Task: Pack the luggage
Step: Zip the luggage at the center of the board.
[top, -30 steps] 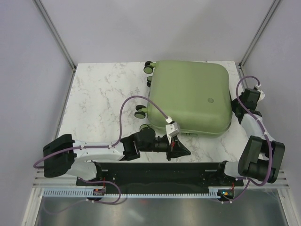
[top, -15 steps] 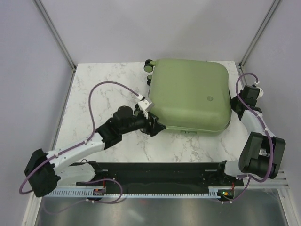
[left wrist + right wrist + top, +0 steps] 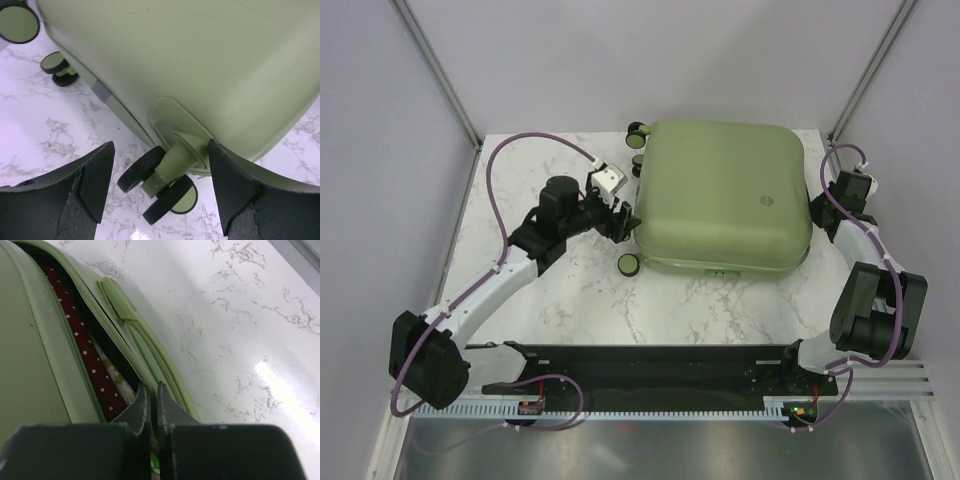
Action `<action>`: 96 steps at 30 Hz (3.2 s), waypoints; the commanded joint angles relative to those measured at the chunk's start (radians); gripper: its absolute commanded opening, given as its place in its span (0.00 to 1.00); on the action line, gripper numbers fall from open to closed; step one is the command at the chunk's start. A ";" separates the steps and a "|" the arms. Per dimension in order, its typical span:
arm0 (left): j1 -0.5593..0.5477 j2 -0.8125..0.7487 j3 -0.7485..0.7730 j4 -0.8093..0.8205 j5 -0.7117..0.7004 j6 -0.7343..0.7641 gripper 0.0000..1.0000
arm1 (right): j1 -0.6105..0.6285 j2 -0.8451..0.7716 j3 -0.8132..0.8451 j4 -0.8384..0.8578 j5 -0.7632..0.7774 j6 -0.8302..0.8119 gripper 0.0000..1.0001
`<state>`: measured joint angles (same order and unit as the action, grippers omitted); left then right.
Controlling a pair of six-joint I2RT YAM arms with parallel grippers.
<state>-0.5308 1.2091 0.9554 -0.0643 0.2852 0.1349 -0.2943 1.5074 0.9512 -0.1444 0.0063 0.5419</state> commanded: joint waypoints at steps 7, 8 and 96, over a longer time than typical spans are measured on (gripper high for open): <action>0.167 0.148 0.089 0.101 0.350 0.046 0.81 | -0.022 0.148 -0.006 -0.100 0.262 -0.042 0.00; 0.172 0.158 0.094 0.098 0.406 0.042 0.81 | -0.023 0.158 0.006 -0.098 0.265 -0.048 0.00; 0.018 0.664 0.519 -0.094 0.721 -0.245 0.02 | -0.135 0.034 0.420 -0.291 0.225 -0.181 0.98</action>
<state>-0.5282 1.8561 1.4414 -0.2516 1.0332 -0.0555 -0.4496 1.6234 1.3773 -0.4393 0.1825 0.3454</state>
